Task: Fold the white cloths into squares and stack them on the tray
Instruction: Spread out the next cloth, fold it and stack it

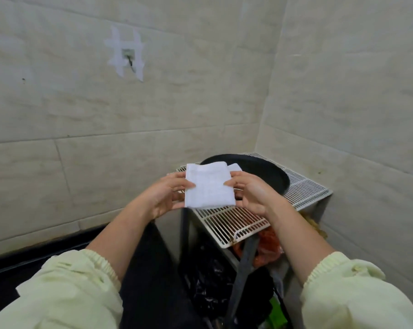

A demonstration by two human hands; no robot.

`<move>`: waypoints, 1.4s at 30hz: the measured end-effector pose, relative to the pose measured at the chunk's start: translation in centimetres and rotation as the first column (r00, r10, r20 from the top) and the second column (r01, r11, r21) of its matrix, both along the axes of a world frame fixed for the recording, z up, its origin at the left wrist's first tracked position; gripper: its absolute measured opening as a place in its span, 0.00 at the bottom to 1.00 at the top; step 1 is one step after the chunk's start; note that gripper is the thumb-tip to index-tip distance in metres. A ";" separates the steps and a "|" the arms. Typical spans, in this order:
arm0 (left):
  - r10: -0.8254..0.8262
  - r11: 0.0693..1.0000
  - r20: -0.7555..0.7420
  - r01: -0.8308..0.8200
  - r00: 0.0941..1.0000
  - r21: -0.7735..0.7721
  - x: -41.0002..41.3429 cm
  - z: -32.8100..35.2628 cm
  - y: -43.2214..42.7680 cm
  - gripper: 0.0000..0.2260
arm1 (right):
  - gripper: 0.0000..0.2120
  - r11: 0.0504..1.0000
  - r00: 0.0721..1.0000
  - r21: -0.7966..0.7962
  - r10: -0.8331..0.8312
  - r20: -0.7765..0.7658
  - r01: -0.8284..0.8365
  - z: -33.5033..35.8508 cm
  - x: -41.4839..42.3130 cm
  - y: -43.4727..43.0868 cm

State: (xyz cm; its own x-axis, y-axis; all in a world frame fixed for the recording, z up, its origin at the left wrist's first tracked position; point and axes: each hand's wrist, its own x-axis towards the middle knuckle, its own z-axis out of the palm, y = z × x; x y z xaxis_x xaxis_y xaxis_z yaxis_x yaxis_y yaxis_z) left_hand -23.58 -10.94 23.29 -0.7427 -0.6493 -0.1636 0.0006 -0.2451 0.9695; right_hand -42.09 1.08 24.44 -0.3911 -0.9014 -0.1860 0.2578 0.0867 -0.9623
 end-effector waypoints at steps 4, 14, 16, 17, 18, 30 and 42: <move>0.008 1.000 0.027 -0.008 1.000 0.025 -5.6 0.7 -2.0 0.16 | 0.13 0.999 0.999 0.025 -0.042 -0.011 0.042 0.7 -4.7 -2.0; 0.032 0.995 0.072 -0.038 0.997 0.093 -16.7 2.3 -5.5 0.07 | 0.05 0.984 0.983 0.087 -0.148 -0.106 0.157 2.0 -15.7 -6.4; 0.053 0.993 0.063 -0.060 0.997 0.104 -18.4 2.2 -5.8 0.07 | 0.04 0.982 0.981 0.111 -0.140 -0.134 0.155 2.0 -17.6 -7.4; 0.069 0.990 0.061 -0.076 0.996 0.115 -19.0 2.1 -5.9 0.07 | 0.04 0.981 0.980 0.118 -0.134 -0.145 0.152 2.0 -18.2 -7.8; 0.086 0.988 0.063 -0.093 0.994 0.123 -19.6 2.0 -6.0 0.07 | 0.04 0.981 0.980 0.125 -0.131 -0.151 0.151 1.9 -18.8 -8.2; 0.189 0.971 0.184 -0.211 0.965 0.109 -22.6 -1.5 -6.7 0.07 | 0.09 0.965 0.985 0.263 0.043 -0.166 0.002 -2.5 -23.9 -12.0; 0.259 0.956 0.228 -0.282 0.939 0.076 -22.2 -3.6 -6.2 0.08 | 0.10 0.953 0.960 0.292 0.148 -0.237 -0.075 -4.7 -24.3 -12.8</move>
